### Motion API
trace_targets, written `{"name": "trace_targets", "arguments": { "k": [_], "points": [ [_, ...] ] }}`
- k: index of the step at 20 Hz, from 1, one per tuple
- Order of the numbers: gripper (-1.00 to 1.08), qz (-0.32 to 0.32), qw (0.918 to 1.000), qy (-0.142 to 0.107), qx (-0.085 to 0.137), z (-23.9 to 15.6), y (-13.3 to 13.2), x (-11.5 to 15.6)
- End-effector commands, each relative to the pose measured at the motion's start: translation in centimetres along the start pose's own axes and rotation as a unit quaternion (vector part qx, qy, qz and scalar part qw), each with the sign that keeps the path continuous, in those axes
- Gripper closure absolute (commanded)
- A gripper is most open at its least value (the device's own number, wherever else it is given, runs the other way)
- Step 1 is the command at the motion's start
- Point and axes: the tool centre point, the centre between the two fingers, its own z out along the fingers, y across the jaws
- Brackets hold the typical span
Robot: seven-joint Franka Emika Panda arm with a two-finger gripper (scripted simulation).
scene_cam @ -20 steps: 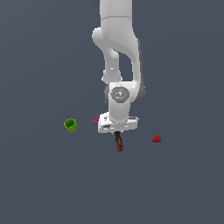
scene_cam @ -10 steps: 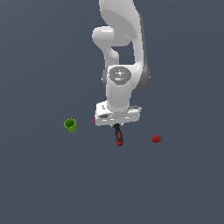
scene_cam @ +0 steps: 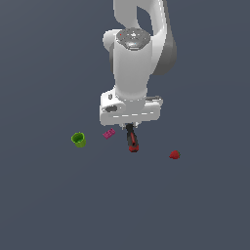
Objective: Pick up a designated object from a clutter of objects.
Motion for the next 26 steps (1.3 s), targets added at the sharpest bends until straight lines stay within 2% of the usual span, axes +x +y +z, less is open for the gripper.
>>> {"name": "trace_targets", "arguments": {
  "k": [1,8,14,20,26],
  "points": [
    [1.08,0.000,1.0000,0.000,0.000,-2.7,0.2,0.1],
    [1.08,0.000,1.0000,0.000,0.000,-9.8,0.7,0.7],
    [1.08,0.000,1.0000,0.000,0.000,-14.3,1.1,1.3],
    [1.08,0.000,1.0000,0.000,0.000,-17.0,1.4,1.7],
    [1.08,0.000,1.0000,0.000,0.000,-17.9,1.5,1.9]
  ]
}}
